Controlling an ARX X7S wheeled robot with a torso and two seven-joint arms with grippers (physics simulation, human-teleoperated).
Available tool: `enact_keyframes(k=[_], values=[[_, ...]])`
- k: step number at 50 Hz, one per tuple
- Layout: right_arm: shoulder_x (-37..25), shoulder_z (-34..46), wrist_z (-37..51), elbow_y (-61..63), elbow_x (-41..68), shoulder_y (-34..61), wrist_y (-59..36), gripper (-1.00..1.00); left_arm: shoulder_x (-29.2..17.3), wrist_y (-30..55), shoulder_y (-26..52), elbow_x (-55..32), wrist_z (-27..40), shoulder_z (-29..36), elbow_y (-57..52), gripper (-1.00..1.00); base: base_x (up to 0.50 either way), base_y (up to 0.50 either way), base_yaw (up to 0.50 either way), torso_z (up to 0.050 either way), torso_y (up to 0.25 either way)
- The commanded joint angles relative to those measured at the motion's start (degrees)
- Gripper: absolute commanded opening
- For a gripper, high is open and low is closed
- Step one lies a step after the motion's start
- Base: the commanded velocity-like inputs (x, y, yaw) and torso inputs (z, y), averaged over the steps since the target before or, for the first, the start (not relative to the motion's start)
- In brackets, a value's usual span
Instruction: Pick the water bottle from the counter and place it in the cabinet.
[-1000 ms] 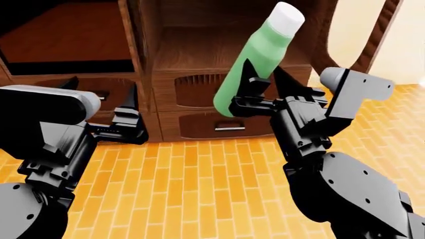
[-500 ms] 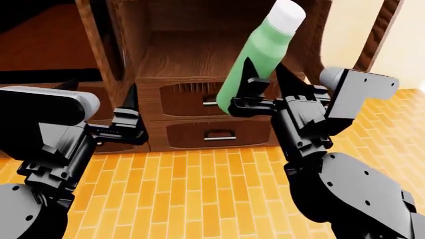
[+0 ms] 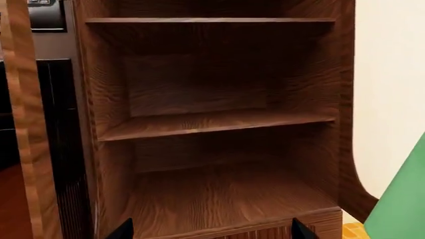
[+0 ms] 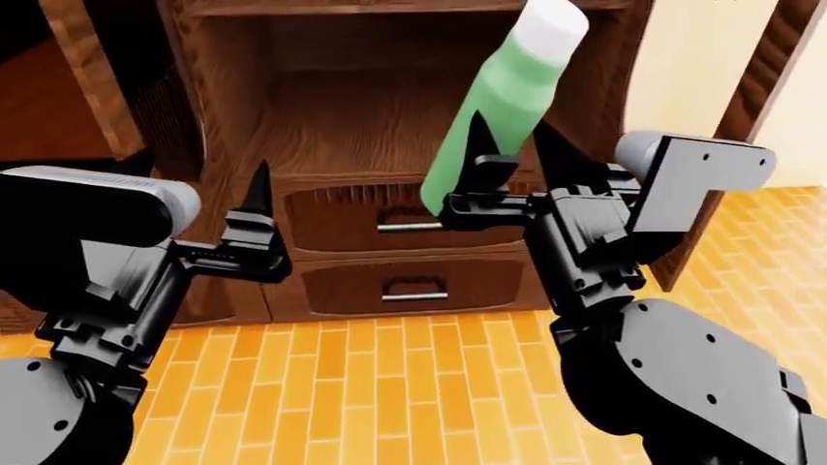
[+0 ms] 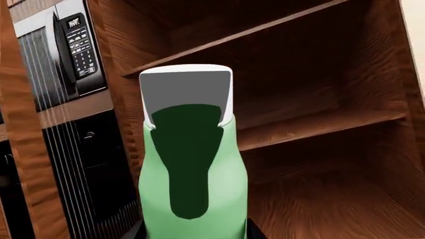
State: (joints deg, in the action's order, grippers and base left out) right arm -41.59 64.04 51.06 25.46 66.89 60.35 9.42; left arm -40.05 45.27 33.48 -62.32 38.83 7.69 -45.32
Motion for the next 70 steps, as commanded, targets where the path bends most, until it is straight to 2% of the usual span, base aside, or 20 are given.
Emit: enact_keyframes(k=[1,21,26,30,35,39,50,70], values=[[-0.1,-0.9,0.0,0.6,-2.5,0.6,-0.8,-1.0,-0.1,-0.2,-0.1,0.0,0.2,0.0,0.0,1.0,0.5,-0.03,0.0,0.0,0.01],[0.5,-1.3,0.2,0.7,-1.5,0.8,-1.2,-1.0,-0.2,-0.5,-0.1,-0.3,0.2,0.1,0.0,1.0,0.49,-0.06,0.0,0.001,0.002],[0.7,-1.3,0.2,0.3,-1.5,0.8,-1.4,-1.0,2.5,-0.4,0.0,-0.1,2.0,2.0,-1.5,1.0,0.44,-0.14,0.0,0.0,0.002],[0.7,-1.3,0.4,0.4,-1.5,1.0,-1.6,-1.0,5.0,0.7,4.4,-5.3,5.6,2.0,-3.2,1.0,0.42,-0.09,0.0,0.0,0.003],[0.6,-1.3,0.7,0.5,-1.7,1.0,-2.0,-1.0,5.5,0.9,7.7,-10.6,9.3,0.6,-4.1,1.0,0.39,-0.06,0.0,0.0,0.0],[0.1,-0.7,2.9,0.5,-3.6,1.9,-4.1,-1.0,5.5,0.9,8.2,-11.6,9.9,0.4,-4.2,1.0,0.13,-0.01,0.0,0.0,0.003],[0.1,0.6,7.2,0.3,-4.6,4.1,-9.5,-1.0,5.0,0.7,6.8,-10.2,8.6,1.0,-3.6,1.0,0.0,0.0,0.0,0.0,0.001],[-2.1,-3.2,8.6,4.7,3.9,13.7,-15.2,-1.0,4.4,0.3,4.0,-5.4,6.0,2.9,-2.2,1.0,0.12,-0.01,0.0,0.001,0.001]])
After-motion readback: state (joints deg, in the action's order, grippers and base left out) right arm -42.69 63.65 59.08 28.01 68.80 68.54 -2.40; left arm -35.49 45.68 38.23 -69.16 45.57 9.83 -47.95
